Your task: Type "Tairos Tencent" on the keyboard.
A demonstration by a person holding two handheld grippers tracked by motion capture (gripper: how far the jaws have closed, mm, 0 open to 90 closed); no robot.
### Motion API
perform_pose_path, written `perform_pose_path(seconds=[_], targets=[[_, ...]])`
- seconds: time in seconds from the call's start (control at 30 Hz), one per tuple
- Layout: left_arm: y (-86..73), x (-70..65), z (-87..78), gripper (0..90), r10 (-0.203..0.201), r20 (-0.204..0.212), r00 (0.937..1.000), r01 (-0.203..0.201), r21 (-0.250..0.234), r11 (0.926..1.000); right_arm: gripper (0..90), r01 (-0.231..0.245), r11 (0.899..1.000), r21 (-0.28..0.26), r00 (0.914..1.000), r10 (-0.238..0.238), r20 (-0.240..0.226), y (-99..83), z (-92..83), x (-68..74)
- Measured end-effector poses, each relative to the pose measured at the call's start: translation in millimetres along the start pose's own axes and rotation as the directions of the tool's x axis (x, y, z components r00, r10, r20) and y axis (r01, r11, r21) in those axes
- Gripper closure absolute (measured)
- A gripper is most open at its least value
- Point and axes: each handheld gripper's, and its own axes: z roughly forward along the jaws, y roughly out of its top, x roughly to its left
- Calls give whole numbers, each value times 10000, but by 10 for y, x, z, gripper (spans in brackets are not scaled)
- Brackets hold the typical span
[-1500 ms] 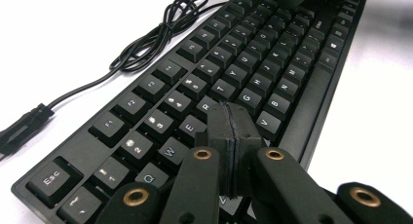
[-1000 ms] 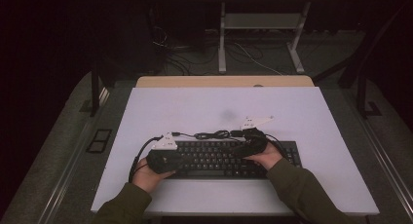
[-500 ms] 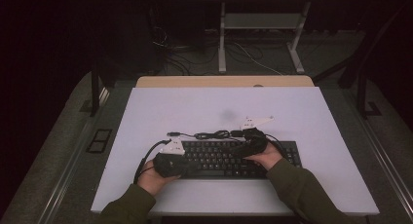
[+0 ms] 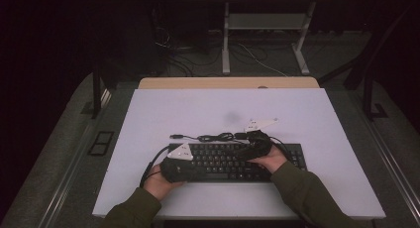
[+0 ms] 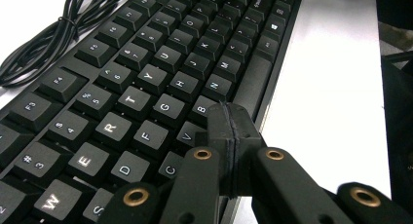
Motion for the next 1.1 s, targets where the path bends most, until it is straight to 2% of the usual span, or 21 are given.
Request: perform_pose_path(seconds=[0.4,0.7,1.1], targets=[[-8,8,16,889,15,29,10000,-15,69,10000,191,10,10000,-2,10000,-10,23,2,-4,-2],[-28,28,38,889,-141,166,9998,139,103,9999,191,15,10000,-22,10000,-15,38,4,-6,-4],[-4,26,-4,889,-62,51,10000,62,-10,10000,191,3,10000,-57,10000,-3,15,5,-6,-2]])
